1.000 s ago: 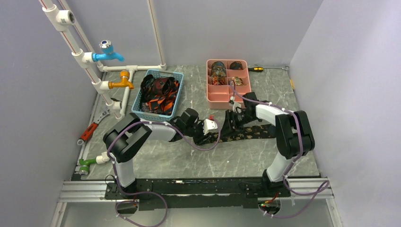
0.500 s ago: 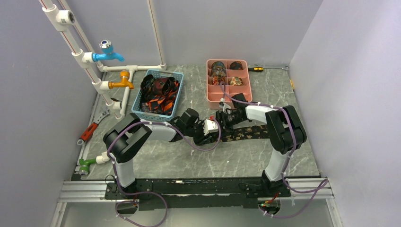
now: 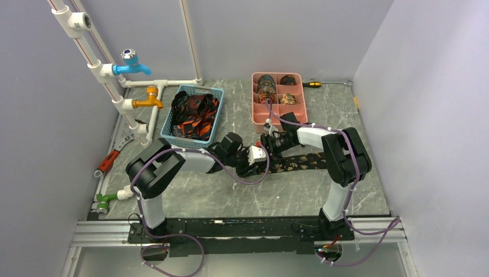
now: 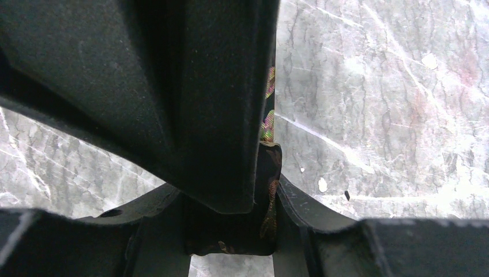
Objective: Roll the ties
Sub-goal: Roll the tie at the center of the board.
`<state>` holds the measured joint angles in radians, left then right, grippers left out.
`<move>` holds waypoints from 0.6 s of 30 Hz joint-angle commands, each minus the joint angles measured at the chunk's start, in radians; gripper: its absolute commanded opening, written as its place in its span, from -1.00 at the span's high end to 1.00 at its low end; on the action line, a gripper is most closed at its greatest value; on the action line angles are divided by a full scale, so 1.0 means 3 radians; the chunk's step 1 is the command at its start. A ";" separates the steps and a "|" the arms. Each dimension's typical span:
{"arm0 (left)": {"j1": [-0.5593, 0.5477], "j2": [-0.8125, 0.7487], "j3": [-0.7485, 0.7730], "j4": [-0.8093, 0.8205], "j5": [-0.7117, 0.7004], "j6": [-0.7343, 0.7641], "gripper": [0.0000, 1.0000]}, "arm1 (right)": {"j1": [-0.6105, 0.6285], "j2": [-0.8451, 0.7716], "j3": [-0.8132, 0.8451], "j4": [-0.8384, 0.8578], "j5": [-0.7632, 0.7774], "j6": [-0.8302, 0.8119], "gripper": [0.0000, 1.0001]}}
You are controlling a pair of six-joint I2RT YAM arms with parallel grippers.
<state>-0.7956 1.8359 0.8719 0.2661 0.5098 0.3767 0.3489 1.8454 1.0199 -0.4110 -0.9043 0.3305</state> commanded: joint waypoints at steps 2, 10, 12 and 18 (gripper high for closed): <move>0.0004 0.0161 -0.0101 -0.0492 -0.0293 0.0041 0.04 | 0.0033 -0.0191 -0.0060 -0.0087 -0.0076 -0.0062 0.07; 0.0004 0.0207 -0.0024 -0.0499 -0.0243 0.0058 0.03 | 0.0022 0.0177 0.0163 -0.0182 0.0159 -0.0288 0.55; 0.0004 0.0219 -0.0003 -0.0515 -0.0227 0.0072 0.02 | 0.0018 0.0206 0.0144 -0.0186 0.0110 -0.0306 0.51; 0.0004 0.0222 -0.0015 -0.0521 -0.0231 0.0079 0.03 | 0.0024 -0.0014 -0.0049 -0.0036 -0.0137 -0.0149 0.03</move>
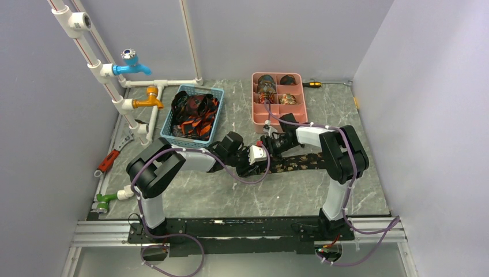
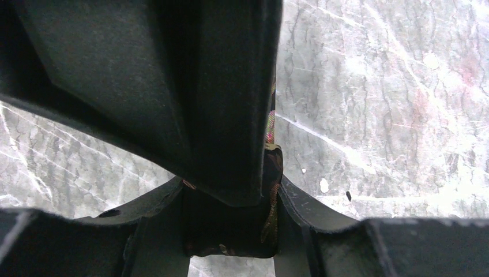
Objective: Roll the ties
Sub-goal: Roll the tie at the center of the board.
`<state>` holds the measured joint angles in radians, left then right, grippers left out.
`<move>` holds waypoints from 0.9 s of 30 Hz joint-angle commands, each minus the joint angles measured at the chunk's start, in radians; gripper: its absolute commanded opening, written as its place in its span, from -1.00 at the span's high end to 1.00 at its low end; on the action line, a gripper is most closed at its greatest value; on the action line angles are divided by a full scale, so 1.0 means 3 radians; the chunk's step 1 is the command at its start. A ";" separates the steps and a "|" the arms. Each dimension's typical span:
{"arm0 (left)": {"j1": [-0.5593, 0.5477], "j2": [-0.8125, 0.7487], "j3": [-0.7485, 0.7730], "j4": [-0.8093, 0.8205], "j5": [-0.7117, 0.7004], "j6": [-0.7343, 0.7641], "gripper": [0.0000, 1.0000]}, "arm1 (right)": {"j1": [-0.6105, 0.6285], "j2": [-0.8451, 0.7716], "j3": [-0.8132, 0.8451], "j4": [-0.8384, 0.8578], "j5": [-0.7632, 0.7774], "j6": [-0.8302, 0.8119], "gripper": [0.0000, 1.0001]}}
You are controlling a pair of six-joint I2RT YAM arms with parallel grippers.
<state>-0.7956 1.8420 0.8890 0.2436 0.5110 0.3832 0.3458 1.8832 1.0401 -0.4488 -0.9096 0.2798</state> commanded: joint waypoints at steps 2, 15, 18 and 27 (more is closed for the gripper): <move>0.0003 0.0193 -0.0089 -0.0443 -0.0226 0.0058 0.02 | 0.0047 -0.0199 -0.0197 0.0146 -0.0165 0.0066 0.07; 0.0018 0.0129 -0.0093 -0.0294 0.0042 0.0217 -0.39 | 0.0064 0.0165 0.0055 -0.0274 0.0595 -0.0450 1.00; 0.0035 0.0129 -0.0076 -0.0156 0.0098 0.0217 -0.46 | 0.0059 0.0155 0.0009 -0.0285 0.0818 -0.0491 1.00; 0.0038 0.0066 -0.0351 0.0778 0.0198 0.0155 -0.60 | -0.0048 0.0278 0.0035 -0.0350 0.1313 -0.0560 1.00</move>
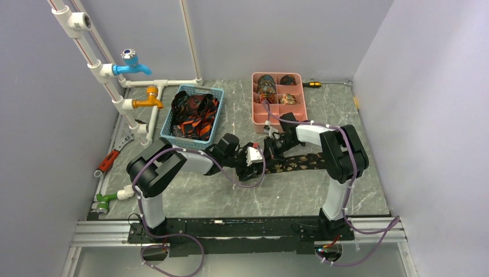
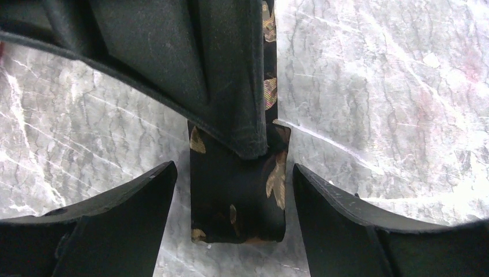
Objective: Roll the ties
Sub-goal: Roll the tie at the center of the board.
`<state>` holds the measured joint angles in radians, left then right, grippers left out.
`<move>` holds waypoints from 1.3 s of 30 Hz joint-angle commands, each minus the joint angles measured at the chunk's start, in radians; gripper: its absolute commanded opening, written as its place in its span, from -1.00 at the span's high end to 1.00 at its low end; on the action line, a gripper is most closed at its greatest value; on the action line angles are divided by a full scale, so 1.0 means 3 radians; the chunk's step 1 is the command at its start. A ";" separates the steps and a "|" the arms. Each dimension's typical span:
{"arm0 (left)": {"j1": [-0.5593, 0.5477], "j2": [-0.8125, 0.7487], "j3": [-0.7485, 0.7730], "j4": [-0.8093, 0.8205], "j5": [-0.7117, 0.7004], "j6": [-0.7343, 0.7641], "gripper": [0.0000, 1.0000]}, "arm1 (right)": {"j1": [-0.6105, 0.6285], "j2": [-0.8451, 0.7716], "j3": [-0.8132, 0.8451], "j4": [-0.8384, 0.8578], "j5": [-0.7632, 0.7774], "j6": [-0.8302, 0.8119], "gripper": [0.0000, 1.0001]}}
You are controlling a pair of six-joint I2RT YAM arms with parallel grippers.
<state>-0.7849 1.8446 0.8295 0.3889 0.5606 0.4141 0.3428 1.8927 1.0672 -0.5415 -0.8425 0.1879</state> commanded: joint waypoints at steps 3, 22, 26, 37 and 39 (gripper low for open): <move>0.0003 0.0126 -0.0164 0.0517 0.0059 0.0015 -0.60 | -0.0062 0.0280 -0.0021 -0.0045 0.1143 -0.0263 1.00; -0.0139 0.0559 0.0231 0.0547 0.0189 -0.0196 0.32 | -0.0181 0.0402 0.0108 -0.0088 0.1187 -0.0428 1.00; -0.0142 0.0467 0.0086 0.0272 0.0108 -0.0112 0.40 | -0.0196 0.0147 0.0100 -0.0207 0.1032 -0.0484 1.00; -0.0140 0.0518 0.0118 -0.0081 -0.0065 -0.0113 0.37 | -0.0198 -0.0728 -0.0295 -0.0029 0.0032 0.0028 -0.08; -0.0141 0.0519 0.0142 -0.0107 -0.0069 -0.0135 0.36 | -0.0156 -0.0691 -0.0311 0.0052 0.0022 0.0050 -0.09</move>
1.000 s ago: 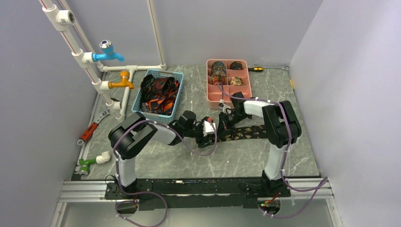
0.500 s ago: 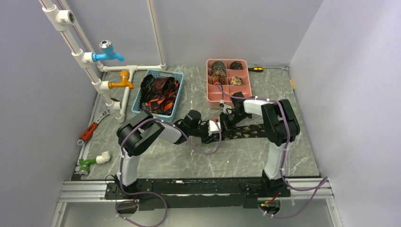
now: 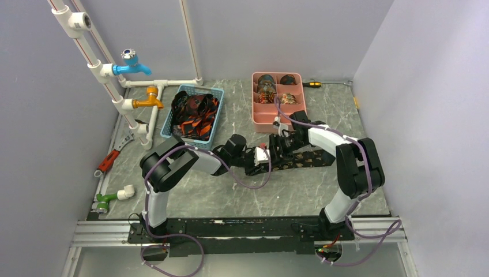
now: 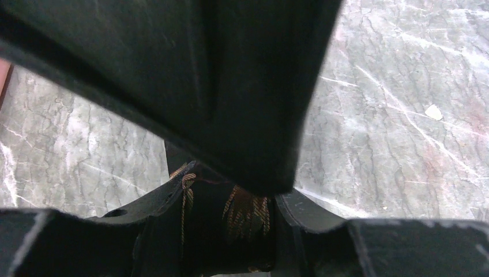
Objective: Roll the ties
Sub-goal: Roll the tie at the center of the board.
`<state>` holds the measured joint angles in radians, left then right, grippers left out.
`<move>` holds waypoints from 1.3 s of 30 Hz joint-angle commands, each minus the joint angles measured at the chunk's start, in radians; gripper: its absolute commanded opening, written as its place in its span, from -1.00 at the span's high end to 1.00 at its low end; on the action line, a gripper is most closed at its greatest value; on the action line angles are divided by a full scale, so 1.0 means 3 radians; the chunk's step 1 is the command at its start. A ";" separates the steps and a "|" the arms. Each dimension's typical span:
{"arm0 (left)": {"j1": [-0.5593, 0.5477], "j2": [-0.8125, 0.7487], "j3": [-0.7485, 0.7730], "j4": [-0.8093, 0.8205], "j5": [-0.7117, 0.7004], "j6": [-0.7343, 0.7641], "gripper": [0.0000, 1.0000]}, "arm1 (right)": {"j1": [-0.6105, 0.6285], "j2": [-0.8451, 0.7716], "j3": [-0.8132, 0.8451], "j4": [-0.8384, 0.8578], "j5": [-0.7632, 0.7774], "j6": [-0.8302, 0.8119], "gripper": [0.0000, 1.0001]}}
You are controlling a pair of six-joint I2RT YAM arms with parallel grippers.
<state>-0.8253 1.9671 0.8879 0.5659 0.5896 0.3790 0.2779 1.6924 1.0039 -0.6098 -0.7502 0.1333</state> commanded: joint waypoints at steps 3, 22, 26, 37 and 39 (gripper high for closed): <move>-0.0005 0.0111 -0.0030 -0.0722 -0.0164 -0.0066 0.34 | 0.0077 0.0158 -0.0020 0.0280 -0.0210 0.0178 -0.08; 0.0043 -0.0141 -0.0321 0.0064 -0.0311 -0.0461 -0.76 | -0.0035 0.0898 0.0289 0.0153 0.0473 -0.0288 1.00; 0.0062 -0.0231 -0.0373 0.0132 -0.0220 -0.0124 -0.70 | -0.0061 0.0956 0.0328 0.0155 0.0437 -0.0288 1.00; 0.0106 0.0060 0.0095 -0.0565 -0.0035 0.0507 -0.04 | -0.0072 0.0876 0.0468 0.0100 -0.0028 -0.0321 1.00; 0.0104 0.0113 0.0147 -0.0674 -0.0073 0.0516 -0.02 | -0.0067 0.0861 0.0483 0.0077 -0.0143 -0.0311 1.00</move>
<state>-0.7902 1.9419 0.8970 0.5087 0.5655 0.4843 0.2581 1.9526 1.1183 -0.6384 -0.8173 0.0792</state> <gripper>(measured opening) 0.532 0.008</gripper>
